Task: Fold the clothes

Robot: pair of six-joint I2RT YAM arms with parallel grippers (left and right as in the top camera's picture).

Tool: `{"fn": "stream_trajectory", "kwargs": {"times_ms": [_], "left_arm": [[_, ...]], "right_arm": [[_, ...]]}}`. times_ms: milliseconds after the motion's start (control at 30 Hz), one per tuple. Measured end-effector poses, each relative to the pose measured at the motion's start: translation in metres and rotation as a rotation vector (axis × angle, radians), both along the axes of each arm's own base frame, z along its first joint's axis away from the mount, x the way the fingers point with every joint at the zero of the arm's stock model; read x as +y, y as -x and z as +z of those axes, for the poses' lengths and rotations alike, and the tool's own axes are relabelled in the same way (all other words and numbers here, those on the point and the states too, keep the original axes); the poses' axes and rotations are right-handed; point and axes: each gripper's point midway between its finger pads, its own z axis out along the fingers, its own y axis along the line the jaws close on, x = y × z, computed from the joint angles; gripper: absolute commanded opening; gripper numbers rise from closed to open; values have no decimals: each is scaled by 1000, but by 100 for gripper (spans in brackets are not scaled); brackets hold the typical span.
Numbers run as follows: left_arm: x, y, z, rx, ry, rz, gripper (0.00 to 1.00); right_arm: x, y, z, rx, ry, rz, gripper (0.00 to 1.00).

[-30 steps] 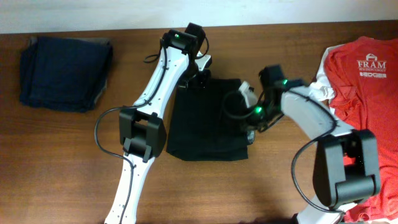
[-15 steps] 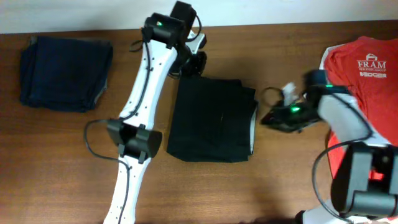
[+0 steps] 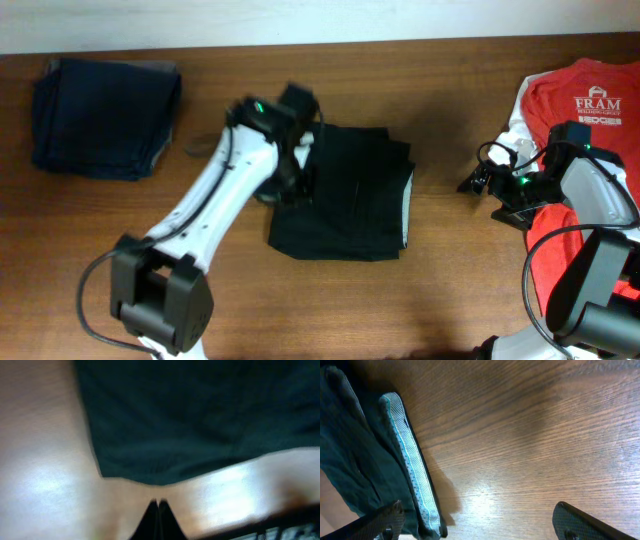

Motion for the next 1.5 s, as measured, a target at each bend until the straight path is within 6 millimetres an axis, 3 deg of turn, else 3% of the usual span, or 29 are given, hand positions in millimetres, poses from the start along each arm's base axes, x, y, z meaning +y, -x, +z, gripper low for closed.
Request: {"fn": "stream_trajectory", "kwargs": {"times_ms": [67, 100, 300, 433, 533, 700, 733, 800, 833, 867, 900, 933, 967, 1000, 1033, 1133, 1200, 1300, 1400, 1500], "left_arm": [[-4, 24, -56, 90, 50, 14, 1], [-6, 30, -72, 107, 71, 33, 1], [-31, 19, -107, -6, 182, 93, 1], [-20, 19, -114, -78, 81, 89, 1], [17, -1, -114, -167, -63, 122, 1], [138, -60, -105, -386, -411, 303, 10], [153, -66, -100, -396, -446, 328, 11], [158, -83, -83, -425, -459, 344, 14], [146, -110, -50, -482, -421, 353, 14], [136, -122, -31, -508, -385, 352, 14], [119, -136, 0, -535, -311, 347, 14], [86, -159, 54, -631, -170, 338, 15], [62, -157, 84, -652, -80, 306, 15], [43, -148, 99, -645, -15, 269, 15], [30, -141, 101, -629, 19, 242, 15], [-20, -113, 76, -519, 113, 128, 14], [-48, -104, 45, -457, 132, 68, 10], [-91, -90, -18, -326, 157, -12, 9], [-113, -51, -85, -141, 111, -86, 9], [-109, -31, -108, -60, 54, -106, 6]], "right_arm": [[0, 0, 0, -1, 1, -1, 98], [0, 0, 0, 0, 0, -1, 98], [0, 0, 0, 2, 0, 0, 98], [0, 0, 0, 1, -1, 0, 98], [0, 0, 0, 1, -1, 0, 98], [0, 0, 0, 2, 0, 0, 98], [0, 0, 0, 2, 0, 0, 98], [0, 0, 0, 1, 0, 0, 98], [0, 0, 0, 2, -1, 0, 98], [0, 0, 0, -1, 1, 0, 98], [0, 0, 0, 1, -1, -1, 98], [0, 0, 0, 1, 0, 0, 98], [0, 0, 0, 1, 0, 0, 98], [0, 0, 0, 2, 0, 0, 98], [0, 0, 0, 1, 0, 0, 98], [0, 0, 0, 1, 0, 0, 98], [0, 0, 0, 1, 0, 0, 98], [0, 0, 0, 2, 0, -1, 98], [0, 0, 0, 2, 0, 0, 99], [0, 0, 0, 1, 0, 0, 98]]}}
